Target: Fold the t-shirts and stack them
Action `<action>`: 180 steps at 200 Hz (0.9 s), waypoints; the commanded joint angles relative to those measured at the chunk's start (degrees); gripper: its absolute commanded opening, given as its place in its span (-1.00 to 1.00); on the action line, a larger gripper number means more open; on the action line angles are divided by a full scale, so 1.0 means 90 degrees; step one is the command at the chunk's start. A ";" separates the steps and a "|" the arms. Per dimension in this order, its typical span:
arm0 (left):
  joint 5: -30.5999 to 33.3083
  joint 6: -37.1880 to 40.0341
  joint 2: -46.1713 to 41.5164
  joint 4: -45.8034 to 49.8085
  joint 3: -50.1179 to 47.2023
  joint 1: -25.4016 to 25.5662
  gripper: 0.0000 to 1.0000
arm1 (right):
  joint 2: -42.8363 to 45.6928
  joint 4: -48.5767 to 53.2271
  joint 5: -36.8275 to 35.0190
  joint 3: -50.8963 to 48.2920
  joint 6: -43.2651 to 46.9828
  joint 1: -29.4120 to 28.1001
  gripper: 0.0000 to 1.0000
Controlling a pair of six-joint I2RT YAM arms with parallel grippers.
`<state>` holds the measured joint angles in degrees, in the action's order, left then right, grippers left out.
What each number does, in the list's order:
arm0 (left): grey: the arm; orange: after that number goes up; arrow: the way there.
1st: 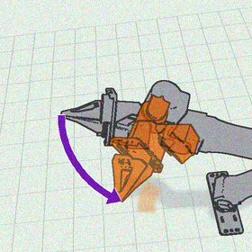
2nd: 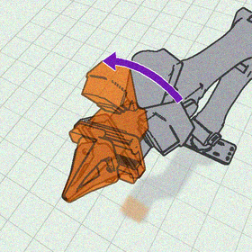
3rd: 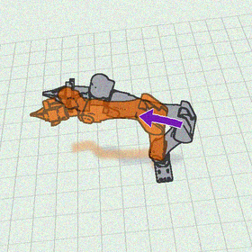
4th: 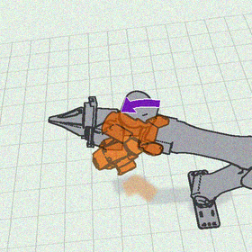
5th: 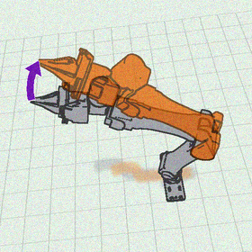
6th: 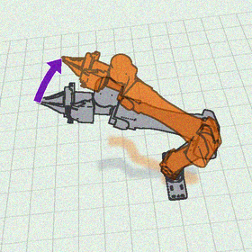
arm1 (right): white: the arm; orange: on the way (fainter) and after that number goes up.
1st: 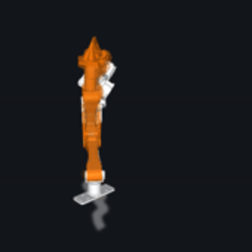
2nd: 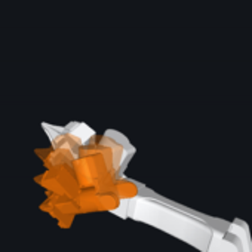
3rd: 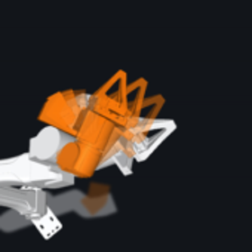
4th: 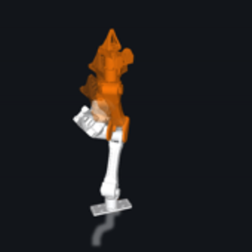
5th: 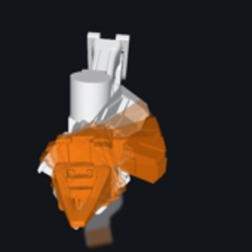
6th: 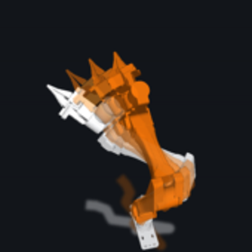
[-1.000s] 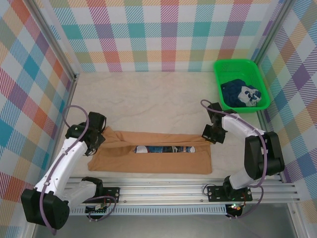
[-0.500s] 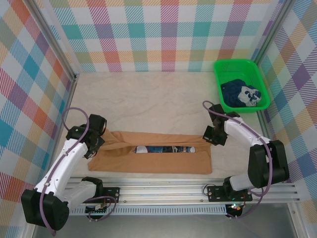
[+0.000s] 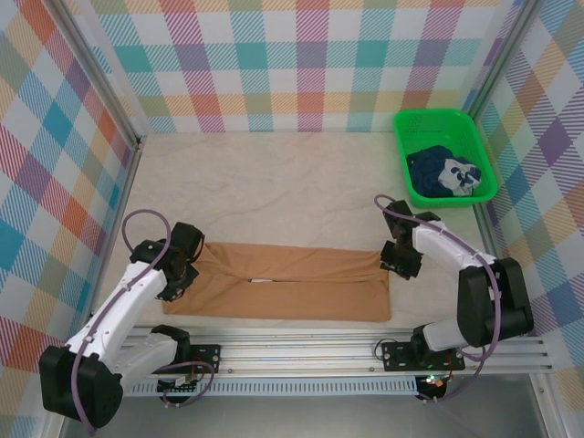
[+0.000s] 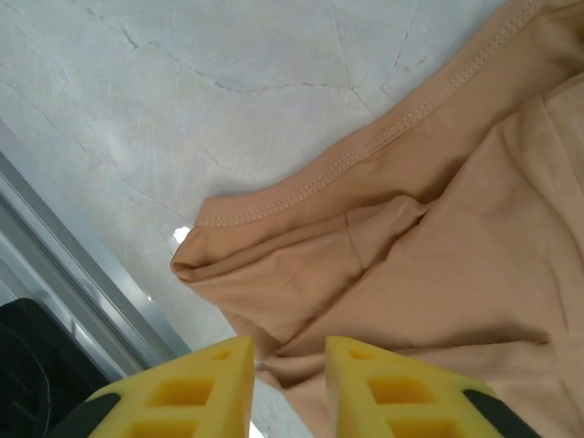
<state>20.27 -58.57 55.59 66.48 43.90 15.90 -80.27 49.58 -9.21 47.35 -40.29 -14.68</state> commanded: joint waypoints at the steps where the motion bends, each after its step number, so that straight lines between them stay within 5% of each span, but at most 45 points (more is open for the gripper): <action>1: 0.0218 -0.0212 -0.0234 0.0214 0.0498 0.0069 -0.40 | 0.0332 0.0129 -0.0277 0.0259 -0.0085 -0.0019 -0.34; 37: 0.0035 0.0217 0.0652 -0.0556 0.1075 -0.0058 -0.17 | 0.0149 -0.0255 0.0177 0.0431 0.0000 -0.0223 -0.56; 102: -0.2282 0.2352 0.3340 -0.2598 0.2065 -0.2133 -0.18 | -0.0588 -0.0717 0.0693 0.0577 0.0008 -0.0243 -0.52; 127: -0.2888 0.3201 0.4054 -0.3109 0.2243 -0.2187 -0.14 | -0.1002 -0.0906 0.1029 0.0617 -0.0035 -0.0132 -0.40; 180: -0.2689 0.3730 0.4579 -0.3221 0.2022 -0.2179 -0.20 | -0.1610 -0.0612 0.0853 0.0839 -0.0079 0.0026 -0.48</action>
<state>-3.18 -29.65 96.25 39.24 63.11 -3.31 -92.44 42.04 -0.97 53.15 -40.32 -15.38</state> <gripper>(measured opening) 0.416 0.275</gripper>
